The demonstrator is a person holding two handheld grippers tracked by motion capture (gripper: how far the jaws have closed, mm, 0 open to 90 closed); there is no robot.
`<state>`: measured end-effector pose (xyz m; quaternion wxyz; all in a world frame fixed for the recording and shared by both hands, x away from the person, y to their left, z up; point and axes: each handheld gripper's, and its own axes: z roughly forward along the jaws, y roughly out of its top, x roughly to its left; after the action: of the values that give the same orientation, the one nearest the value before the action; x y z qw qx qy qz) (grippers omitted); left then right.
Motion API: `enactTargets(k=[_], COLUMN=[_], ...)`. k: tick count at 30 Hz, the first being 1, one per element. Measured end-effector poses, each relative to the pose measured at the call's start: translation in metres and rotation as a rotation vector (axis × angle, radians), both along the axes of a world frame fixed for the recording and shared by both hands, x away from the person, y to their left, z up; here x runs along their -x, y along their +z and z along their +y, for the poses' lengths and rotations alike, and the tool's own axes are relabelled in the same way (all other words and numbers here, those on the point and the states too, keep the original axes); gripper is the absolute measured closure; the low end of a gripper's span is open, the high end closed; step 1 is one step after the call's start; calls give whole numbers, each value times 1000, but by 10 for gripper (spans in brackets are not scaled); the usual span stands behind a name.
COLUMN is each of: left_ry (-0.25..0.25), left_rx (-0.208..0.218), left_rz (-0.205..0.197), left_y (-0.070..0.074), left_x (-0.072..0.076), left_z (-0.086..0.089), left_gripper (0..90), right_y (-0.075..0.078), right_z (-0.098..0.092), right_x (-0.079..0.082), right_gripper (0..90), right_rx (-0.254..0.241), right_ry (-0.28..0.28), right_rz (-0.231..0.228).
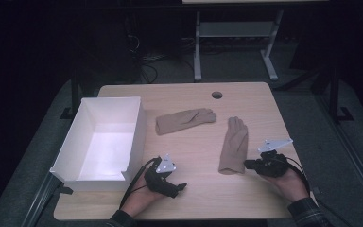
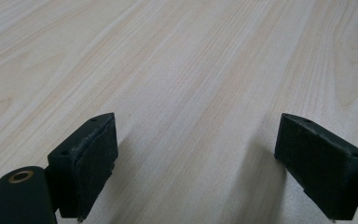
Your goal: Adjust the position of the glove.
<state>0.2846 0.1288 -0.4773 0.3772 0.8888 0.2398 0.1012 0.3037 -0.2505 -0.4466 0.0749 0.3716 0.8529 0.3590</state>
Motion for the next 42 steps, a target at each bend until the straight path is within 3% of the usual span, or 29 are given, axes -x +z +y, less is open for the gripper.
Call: enactTargets(k=[11, 24, 28, 42], left_ry=[-1, 0, 0, 0], left_rx=[-5, -5, -5, -5], left_rz=[4, 4, 4, 3], left_y=[1, 1, 0, 0], left_x=[0, 0, 0, 0], left_z=[0, 0, 0, 0], left_gripper=[126, 126, 126, 126], right_y=[4, -11, -16, -15], right_z=[14, 32, 34, 30], right_x=[-22, -49, -50, -46], right_gripper=[899, 898, 898, 900], right_rx=[-23, 27, 57, 64], right_ry=[26, 45, 52, 56], right_rz=[-10, 14, 24, 31])
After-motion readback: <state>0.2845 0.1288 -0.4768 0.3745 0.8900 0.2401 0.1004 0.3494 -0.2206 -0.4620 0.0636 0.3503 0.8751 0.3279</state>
